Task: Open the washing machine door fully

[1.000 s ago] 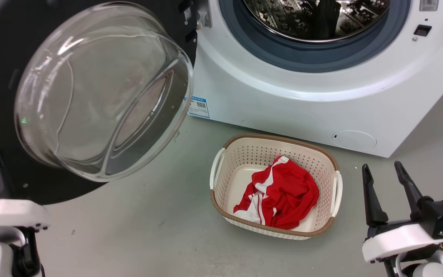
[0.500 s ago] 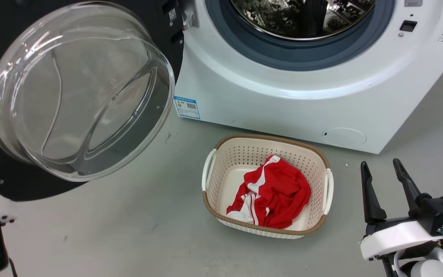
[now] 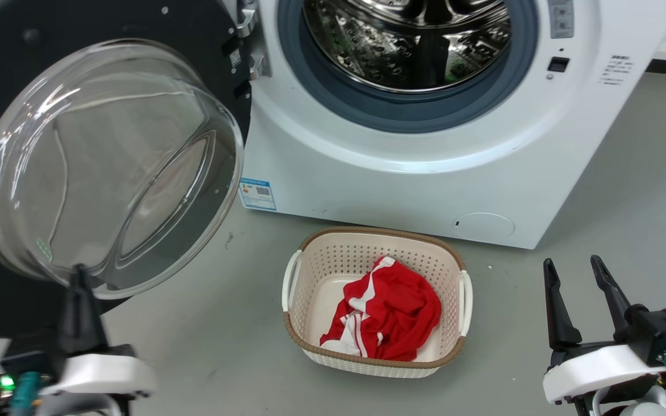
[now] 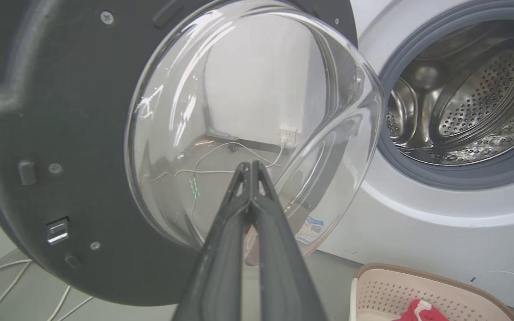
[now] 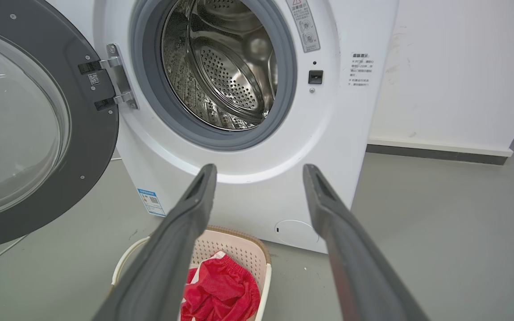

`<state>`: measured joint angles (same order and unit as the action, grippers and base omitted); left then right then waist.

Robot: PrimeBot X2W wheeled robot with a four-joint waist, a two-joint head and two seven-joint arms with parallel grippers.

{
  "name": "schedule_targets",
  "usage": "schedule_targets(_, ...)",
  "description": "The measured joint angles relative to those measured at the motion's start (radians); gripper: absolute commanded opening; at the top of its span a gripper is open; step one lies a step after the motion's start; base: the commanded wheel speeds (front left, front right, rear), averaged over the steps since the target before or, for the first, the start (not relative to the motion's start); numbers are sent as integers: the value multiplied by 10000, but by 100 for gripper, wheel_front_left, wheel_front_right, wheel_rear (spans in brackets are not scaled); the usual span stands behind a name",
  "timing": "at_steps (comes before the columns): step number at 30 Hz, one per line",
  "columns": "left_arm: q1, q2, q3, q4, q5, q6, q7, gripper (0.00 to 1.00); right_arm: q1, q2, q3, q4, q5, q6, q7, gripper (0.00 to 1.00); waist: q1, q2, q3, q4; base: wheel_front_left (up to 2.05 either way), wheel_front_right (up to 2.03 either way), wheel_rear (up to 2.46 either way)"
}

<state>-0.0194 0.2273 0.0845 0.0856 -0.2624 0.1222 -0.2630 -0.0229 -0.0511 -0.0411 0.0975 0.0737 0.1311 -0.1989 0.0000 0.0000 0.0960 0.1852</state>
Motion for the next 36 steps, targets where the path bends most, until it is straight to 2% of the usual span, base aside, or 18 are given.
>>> schedule_targets(1, 49, -138, -155, -77, 71, -40, 0, 0, 15, 0, 0, 8, 8, 0, 0, 100, 0, 0, -42, -64, 0, 0, 0)
schedule_targets(2, 81, -284, -366, -150, 167, -84, 0, 5, 14, 0, 2, 6, 19, 0, -2, 100, 0, 0, -76, -134, 0, 0, 0)
schedule_targets(3, 111, -445, -579, -198, 245, -142, 0, 35, 13, 0, 12, 8, 23, 0, -2, 100, 0, 0, -109, -206, 0, 0, 0)
schedule_targets(4, 127, -610, -809, -226, 328, -171, 2, 58, 13, 2, 12, 15, 25, 0, -2, 100, 0, 0, -139, -283, 0, 0, 0)
schedule_targets(5, 128, -757, -1009, -230, 416, -228, 0, 99, 11, 2, 15, 13, 40, 0, -4, 100, 0, 0, -172, -366, 0, 0, 0)
schedule_targets(9, 61, -1221, -1605, -148, 665, -384, 0, 100, 2, 8, 263, 10, 48, 2, 6, 100, 0, 0, -275, -850, 0, 0, 0)
schedule_targets(12, -137, -1419, -1912, -196, 961, -341, 0, 100, -18, 6, 301, -2, -12, 0, 12, 100, 0, 0, -289, -1151, 0, 0, 0)
schedule_targets(20, -546, -1624, -2257, -228, 1478, -127, 0, 100, 7, 4, 261, 6, -31, 0, -4, 100, 1, 0, -334, -1808, 0, 0, 0)
schedule_targets(36, -462, -1662, -2130, 113, 1741, -6, 0, 100, 50, 6, 291, -10, 21, 0, 2, 100, 0, 0, -543, -1937, 0, 0, 0)
